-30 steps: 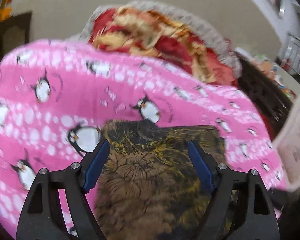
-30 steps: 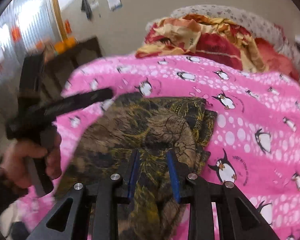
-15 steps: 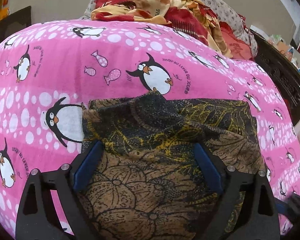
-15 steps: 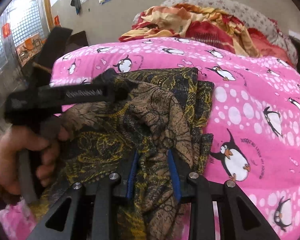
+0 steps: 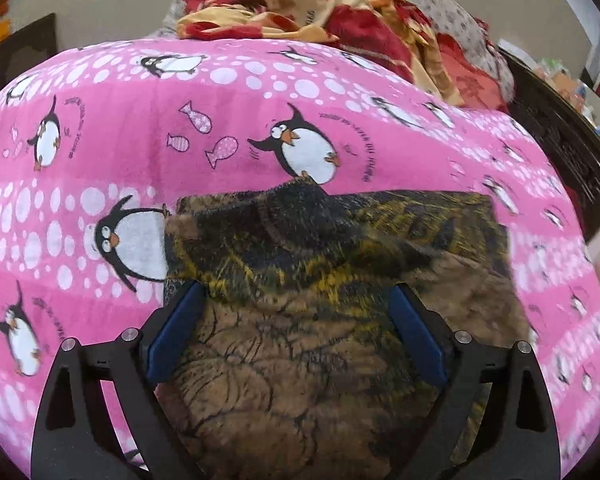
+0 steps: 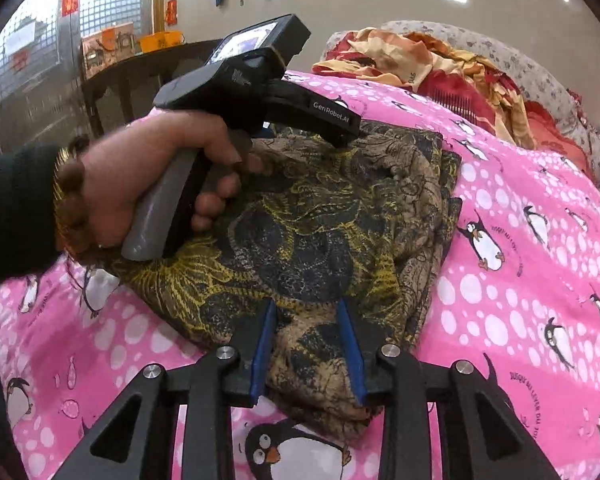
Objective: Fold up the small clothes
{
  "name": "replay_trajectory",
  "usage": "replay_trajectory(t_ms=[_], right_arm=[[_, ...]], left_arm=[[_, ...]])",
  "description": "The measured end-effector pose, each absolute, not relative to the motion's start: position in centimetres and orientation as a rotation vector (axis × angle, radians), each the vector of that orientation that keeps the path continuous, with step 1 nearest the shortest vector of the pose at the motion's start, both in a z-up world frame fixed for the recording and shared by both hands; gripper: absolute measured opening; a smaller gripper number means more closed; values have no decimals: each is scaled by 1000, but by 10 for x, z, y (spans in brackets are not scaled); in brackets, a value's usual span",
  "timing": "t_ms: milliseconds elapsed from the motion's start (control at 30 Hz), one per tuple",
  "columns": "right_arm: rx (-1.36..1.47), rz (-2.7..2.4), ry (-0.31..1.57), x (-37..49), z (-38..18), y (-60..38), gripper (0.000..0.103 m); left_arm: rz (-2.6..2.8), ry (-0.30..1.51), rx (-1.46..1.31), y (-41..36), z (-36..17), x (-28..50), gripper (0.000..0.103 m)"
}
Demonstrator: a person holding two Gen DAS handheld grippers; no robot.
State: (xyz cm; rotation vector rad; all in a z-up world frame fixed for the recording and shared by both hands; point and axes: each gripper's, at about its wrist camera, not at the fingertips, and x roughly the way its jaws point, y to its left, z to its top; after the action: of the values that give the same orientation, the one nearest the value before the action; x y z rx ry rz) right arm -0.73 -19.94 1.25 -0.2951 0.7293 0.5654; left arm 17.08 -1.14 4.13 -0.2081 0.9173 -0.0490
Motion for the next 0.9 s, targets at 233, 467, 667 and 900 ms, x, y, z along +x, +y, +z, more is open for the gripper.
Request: replay_trajectory(t_ms=[233,467,667,900], right_arm=[[-132,520,870,-25,57,-223,36],[-104,425,941,-86,58,-246,95],[-41,327,1024,-86,11,-272,103],[-81,284,1009,-88,9,-262,103]], left_arm=[[5,942,-139,7,79,63,95],[102,997,-96,27,33,-58,95],[120,990,-70,24,4,-67,102],[134,1020,-92,27,4,-61,103]])
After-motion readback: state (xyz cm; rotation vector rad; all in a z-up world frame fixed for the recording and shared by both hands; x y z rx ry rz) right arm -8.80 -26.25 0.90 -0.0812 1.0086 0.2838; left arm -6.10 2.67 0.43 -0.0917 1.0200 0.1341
